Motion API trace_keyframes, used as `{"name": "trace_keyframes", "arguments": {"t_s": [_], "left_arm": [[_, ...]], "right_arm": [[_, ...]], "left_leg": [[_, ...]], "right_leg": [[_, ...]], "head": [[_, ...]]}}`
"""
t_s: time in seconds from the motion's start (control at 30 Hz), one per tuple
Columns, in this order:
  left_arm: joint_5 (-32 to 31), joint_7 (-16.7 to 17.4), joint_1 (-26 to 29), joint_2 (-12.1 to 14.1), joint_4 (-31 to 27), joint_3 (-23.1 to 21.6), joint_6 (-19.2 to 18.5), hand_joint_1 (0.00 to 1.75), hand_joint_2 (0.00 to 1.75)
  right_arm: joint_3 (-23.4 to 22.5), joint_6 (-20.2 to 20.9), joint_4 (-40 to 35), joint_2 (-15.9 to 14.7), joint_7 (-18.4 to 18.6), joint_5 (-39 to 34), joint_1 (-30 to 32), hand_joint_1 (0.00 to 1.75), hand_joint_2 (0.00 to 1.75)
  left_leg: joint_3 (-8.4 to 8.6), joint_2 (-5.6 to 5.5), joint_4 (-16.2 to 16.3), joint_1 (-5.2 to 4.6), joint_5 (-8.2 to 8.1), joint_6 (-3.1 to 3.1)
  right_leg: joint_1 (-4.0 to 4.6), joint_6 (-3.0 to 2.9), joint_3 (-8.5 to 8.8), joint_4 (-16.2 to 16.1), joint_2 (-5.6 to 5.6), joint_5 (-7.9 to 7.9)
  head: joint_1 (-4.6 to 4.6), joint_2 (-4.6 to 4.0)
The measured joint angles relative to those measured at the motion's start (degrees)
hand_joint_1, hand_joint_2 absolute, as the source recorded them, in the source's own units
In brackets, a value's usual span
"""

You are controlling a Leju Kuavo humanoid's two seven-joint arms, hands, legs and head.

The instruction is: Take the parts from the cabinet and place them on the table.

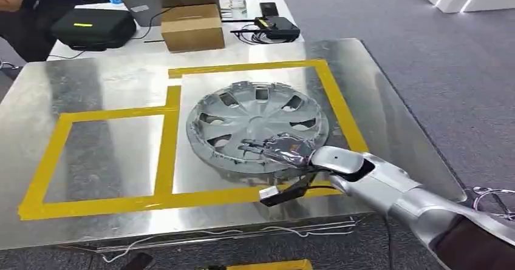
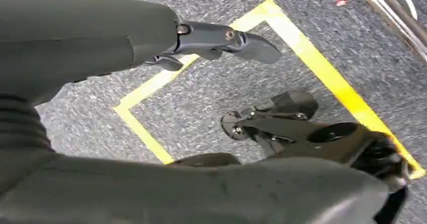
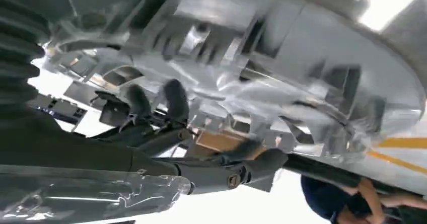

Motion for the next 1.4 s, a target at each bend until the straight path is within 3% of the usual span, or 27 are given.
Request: {"name": "trace_keyframes", "arguments": {"t_s": [0.07,0.1,0.13,0.17,0.23,0.3,0.33,0.4,0.43,0.47,0.5,0.57,0.63,0.7,0.8,0.83,0.87,0.93,0.97,1.0,1.07,1.13,1.17,1.2,1.3,1.33,1.4], "left_arm": [[0.4,-0.3,-0.1,0.1,0.0,0.0,0.2,0.0,0.0],[0.7,-0.3,-0.1,0.1,0.0,0.0,0.2,0.0,0.0],[0.7,-0.3,-0.2,-0.1,0.1,0.0,0.2,0.0,0.0],[0.8,-0.3,-0.2,0.0,0.1,0.0,0.3,0.0,0.0],[1.0,-0.3,-0.2,0.0,0.1,0.0,0.4,0.0,0.0],[1.3,-0.5,-0.2,0.0,0.1,0.0,0.2,0.0,0.0],[1.4,-0.7,-0.2,0.1,0.1,0.0,0.2,0.0,0.0],[1.5,-0.8,-0.2,0.2,0.1,0.0,0.2,0.0,0.0],[1.5,-1.0,-0.1,0.2,0.1,0.0,0.0,0.0,0.0],[1.6,-1.4,0.0,0.2,0.1,0.0,-0.1,0.0,0.0],[1.9,-1.8,0.0,0.1,0.1,0.0,-0.3,0.0,0.0],[2.8,-3.2,0.0,0.1,0.1,0.0,-0.6,0.0,0.0],[3.4,-4.1,0.1,0.0,0.1,0.0,-0.7,0.0,0.0],[4.7,-5.7,0.6,-0.1,0.1,0.3,-0.8,0.0,0.0],[5.7,-6.8,1.7,-0.3,0.2,0.7,-1.0,0.0,0.0],[5.8,-6.9,1.8,-0.3,0.2,0.7,-1.0,0.0,0.0],[5.9,-7.1,2.0,-0.4,0.2,0.7,-1.0,0.0,0.0],[6.1,-7.2,2.2,-0.5,0.2,0.9,-1.1,0.0,0.0],[6.3,-7.3,2.2,-0.5,0.2,1.1,-1.2,0.0,0.0],[6.9,-7.5,2.2,-0.5,0.2,1.4,-1.2,0.0,0.0],[8.0,-7.6,2.4,-0.5,0.2,2.1,-1.1,0.0,0.0],[9.0,-7.6,2.9,-0.5,0.2,2.9,-0.5,0.0,0.0],[9.5,-7.6,3.1,-0.6,0.2,3.5,-0.2,0.0,0.0],[9.9,-7.5,3.3,-0.6,0.2,4.0,0.1,0.0,0.0],[10.9,-7.4,3.7,-0.6,0.2,5.2,0.8,0.0,0.0],[11.0,-7.4,3.8,-0.6,0.2,5.6,1.0,0.0,0.0],[11.4,-7.4,3.8,-0.5,0.2,6.4,1.4,0.0,0.0]], "right_arm": [[-0.4,0.5,0.4,-0.1,0.9,-0.4,0.0,0.0,0.0],[-0.7,0.5,0.6,-0.2,1.2,-0.8,-0.1,0.0,0.0],[-1.1,0.4,0.7,-0.2,1.5,-1.1,-0.3,0.0,0.0],[-1.5,0.0,0.8,-0.3,1.6,-1.9,-0.3,0.0,0.0],[-2.6,-2.4,0.8,-0.6,1.5,-3.7,0.2,0.0,0.0],[-4.2,-4.6,0.6,-1.2,1.5,-5.2,0.8,0.0,0.0],[-4.9,-5.4,0.3,-1.3,1.6,-5.6,1.0,0.0,0.0],[-6.4,-6.0,-0.2,-1.8,1.6,-5.8,1.6,0.0,0.0],[-6.9,-6.2,-0.3,-2.0,1.8,-6.0,2.1,0.0,0.0],[-7.4,-6.8,-0.7,-2.3,2.0,-6.3,2.7,0.0,0.0],[-8.1,-8.8,-1.4,-2.7,2.4,-6.9,3.5,0.0,0.0],[-11.0,-17.1,-4.6,-3.9,3.0,-8.2,5.9,0.0,0.0],[-13.9,-24.1,-8.4,-4.6,3.3,-7.5,8.5,0.0,0.0],[-21.7,-30.1,-19.0,-4.9,2.0,-5.1,16.4,0.0,0.0],[-31.2,-30.3,-32.1,-4.6,-1.0,-3.6,26.7,0.0,0.0],[-33.5,-30.3,-36.4,-4.5,-1.4,-3.5,30.1,0.0,0.0],[-35.8,-30.3,-40.0,-4.5,-1.6,-3.3,32.5,0.0,0.0],[-39.7,-30.3,-45.3,-4.3,-2.3,-3.4,35.7,0.0,0.0],[-41.2,-30.3,-47.4,-4.0,-4.0,-4.5,37.5,0.0,0.0],[-43.8,-30.3,-50.9,-3.2,-6.9,-6.0,40.4,0.0,0.0],[-48.3,-30.3,-58.2,-0.7,-12.9,-8.7,48.0,0.0,0.0],[-53.3,-30.3,-66.7,2.5,-17.2,-11.8,56.8,0.0,0.0],[-56.1,-30.3,-70.5,4.4,-18.9,-14.1,60.9,0.0,0.0],[-58.2,-30.3,-73.0,5.6,-19.8,-15.9,64.4,0.0,0.0],[-64.6,-29.7,-77.3,9.6,-20.8,-19.7,71.6,0.0,0.0],[-67.0,-29.3,-77.6,10.8,-20.9,-20.2,72.9,0.0,0.0],[-70.8,-28.3,-77.8,12.9,-20.9,-20.7,74.3,0.0,0.0]], "left_leg": [[4.9,0.08,-9.4,0.25,5.01,-0.12],[7.29,0.29,-13.9,0.55,6.16,-0.39],[7.94,0.22,-15.4,0.42,5.36,-0.29],[7.58,0.0,-15.0,0.48,5.31,0.76],[7.52,-0.02,-14.9,0.27,5.19,1.51],[7.71,0.0,-15.1,0.5,5.39,2.41],[7.72,0.0,-15.1,0.47,5.37,2.75],[7.72,0.0,-15.1,0.3,5.32,3.01],[7.72,0.0,-15.1,0.23,5.26,3.11],[7.76,-0.02,-15.1,0.15,5.24,3.14],[7.79,-0.07,-15.1,0.1,5.21,3.17],[8.03,-0.24,-15.1,0.04,5.09,3.14],[8.29,-0.37,-15.1,0.04,4.87,2.95],[8.33,-0.7,-15.0,-0.1,4.66,2.33],[8.69,-0.73,-15.4,0.18,4.46,1.34],[8.65,-0.59,-15.2,0.24,3.93,0.98],[8.17,-0.26,-13.9,0.06,2.8,0.66],[4.32,-0.14,-5.6,0.19,-1.95,0.29],[2.35,-0.13,-1.5,0.18,-3.61,0.16],[1.05,-0.12,1.1,0.19,-4.17,0.04],[2.2,-0.08,-1.1,0.2,-1.71,-0.02],[7.36,-0.07,-10.3,0.22,3.03,0.11],[9.51,-0.17,-14.0,0.28,3.81,0.12],[10.09,-0.39,-15.7,0.23,3.29,0.54],[9.91,-0.32,-15.1,-0.14,3.25,1.77],[9.86,-0.12,-15.4,0.16,3.63,2.38],[9.55,0.12,-15.4,0.14,4.02,3.12]], "right_leg": [[-0.26,0.36,0.2,0.0,0.08,-0.05],[-0.11,0.8,0.22,0.1,0.18,-0.11],[0.4,1.2,-0.21,0.7,0.26,-0.33],[0.4,1.39,-0.31,0.4,0.37,-0.2],[0.28,1.71,-0.03,0.0,0.33,-0.04],[0.11,2.33,-0.45,1.0,0.08,-1.05],[0.15,2.52,-1.74,3.9,-0.02,-2.92],[0.15,2.67,-6.29,13.8,-0.02,-7.4],[0.15,2.64,-8.24,17.6,-0.02,-8.65],[0.15,2.52,-9.16,19.0,-0.02,-8.49],[0.17,2.33,-8.56,17.5,-0.02,-7.07],[0.27,1.81,-4.52,9.1,-0.02,-2.55],[0.37,1.43,-1.16,2.7,-0.03,0.02],[0.73,1.46,0.41,0.3,-0.05,-0.74],[1.05,0.84,0.42,0.4,0.04,-0.92],[0.46,0.52,0.85,-0.1,-0.16,-0.76],[0.43,0.3,0.97,-0.2,-0.24,-0.85],[0.39,-0.08,0.94,-0.2,-0.4,-0.92],[0.38,-0.14,0.94,-0.2,-0.4,-0.97],[0.38,-0.21,0.99,-0.2,-0.41,-1.04],[0.32,-0.04,1.24,-0.1,-0.62,-1.11],[0.11,0.31,1.66,-0.1,-0.67,-1.35],[0.19,0.62,1.68,0.0,-0.66,-1.52],[0.54,0.94,1.35,0.7,-0.44,-1.73],[0.32,1.75,1.53,0.1,-0.2,-1.22],[0.25,1.96,1.43,0.3,-0.15,-1.46],[0.18,2.4,-0.14,4.5,-0.25,-5.9]], "head": [[-0.02,0.0],[-0.09,0.0],[-0.48,0.0],[-0.37,0.02],[-0.22,0.0],[-0.13,0.0],[0.04,0.0],[0.13,0.0],[0.13,0.0],[0.15,0.0],[0.15,0.0],[0.15,0.0],[0.15,0.0],[0.13,0.02],[0.04,0.02],[0.18,0.0],[0.09,0.0],[-0.07,0.0],[-0.07,0.0],[-0.11,0.0],[-0.09,0.0],[-0.11,0.0],[-0.09,0.0],[-0.26,0.0],[0.09,0.0],[0.02,0.0],[0.48,0.0]]}}
